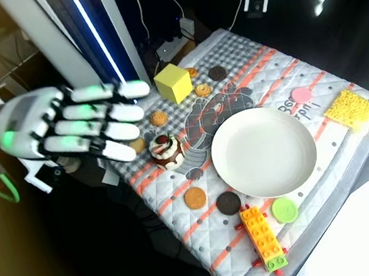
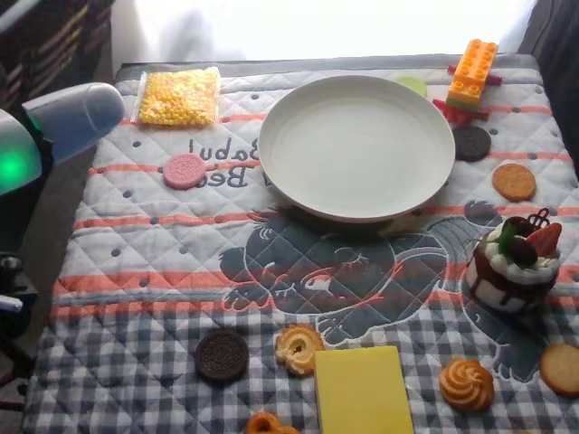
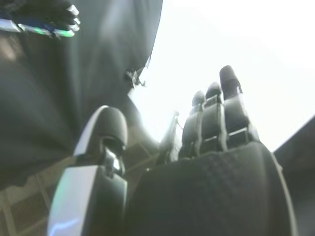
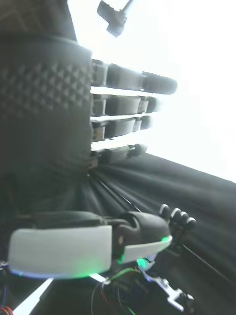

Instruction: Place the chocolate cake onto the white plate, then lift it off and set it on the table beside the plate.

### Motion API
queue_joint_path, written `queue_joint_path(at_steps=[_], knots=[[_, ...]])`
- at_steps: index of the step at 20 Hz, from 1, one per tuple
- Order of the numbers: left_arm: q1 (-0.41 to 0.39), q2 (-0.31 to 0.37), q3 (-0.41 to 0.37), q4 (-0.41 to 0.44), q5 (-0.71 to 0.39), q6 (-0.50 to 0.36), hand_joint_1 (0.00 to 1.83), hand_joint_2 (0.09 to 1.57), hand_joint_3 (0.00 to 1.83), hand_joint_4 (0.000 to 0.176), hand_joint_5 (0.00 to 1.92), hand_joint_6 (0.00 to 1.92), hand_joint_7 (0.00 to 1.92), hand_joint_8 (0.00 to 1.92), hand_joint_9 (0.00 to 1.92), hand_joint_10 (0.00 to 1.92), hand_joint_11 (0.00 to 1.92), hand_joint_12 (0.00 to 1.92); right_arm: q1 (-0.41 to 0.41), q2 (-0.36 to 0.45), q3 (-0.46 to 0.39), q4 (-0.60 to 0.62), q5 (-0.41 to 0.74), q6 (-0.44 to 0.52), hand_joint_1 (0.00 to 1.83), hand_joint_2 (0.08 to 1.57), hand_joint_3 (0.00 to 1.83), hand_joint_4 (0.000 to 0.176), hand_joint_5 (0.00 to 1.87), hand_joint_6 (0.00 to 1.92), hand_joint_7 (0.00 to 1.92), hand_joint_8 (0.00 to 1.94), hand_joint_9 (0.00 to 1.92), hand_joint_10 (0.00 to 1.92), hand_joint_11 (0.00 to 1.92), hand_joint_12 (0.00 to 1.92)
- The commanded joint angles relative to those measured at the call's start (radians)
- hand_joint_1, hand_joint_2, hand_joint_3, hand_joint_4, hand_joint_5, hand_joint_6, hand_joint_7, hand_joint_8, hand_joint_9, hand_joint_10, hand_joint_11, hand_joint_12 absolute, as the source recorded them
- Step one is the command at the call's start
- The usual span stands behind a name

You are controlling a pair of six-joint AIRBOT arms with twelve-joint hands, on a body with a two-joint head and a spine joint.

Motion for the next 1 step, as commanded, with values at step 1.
queue_joint_path(at_steps=[1], knots=[[-0.004,0.007,0.007,-0.016,-0.164,-0.021,0.52,1.37,0.01,0.135,0.0,0.0,0.0,0.0,0.0,0.0,0.0,0.0,0.007,0.01,0.0,0.029,0.161,-0.003,0.52,1.13,0.0,0.096,0.0,0.0,0.0,0.0,0.13,0.01,0.0,0.47]])
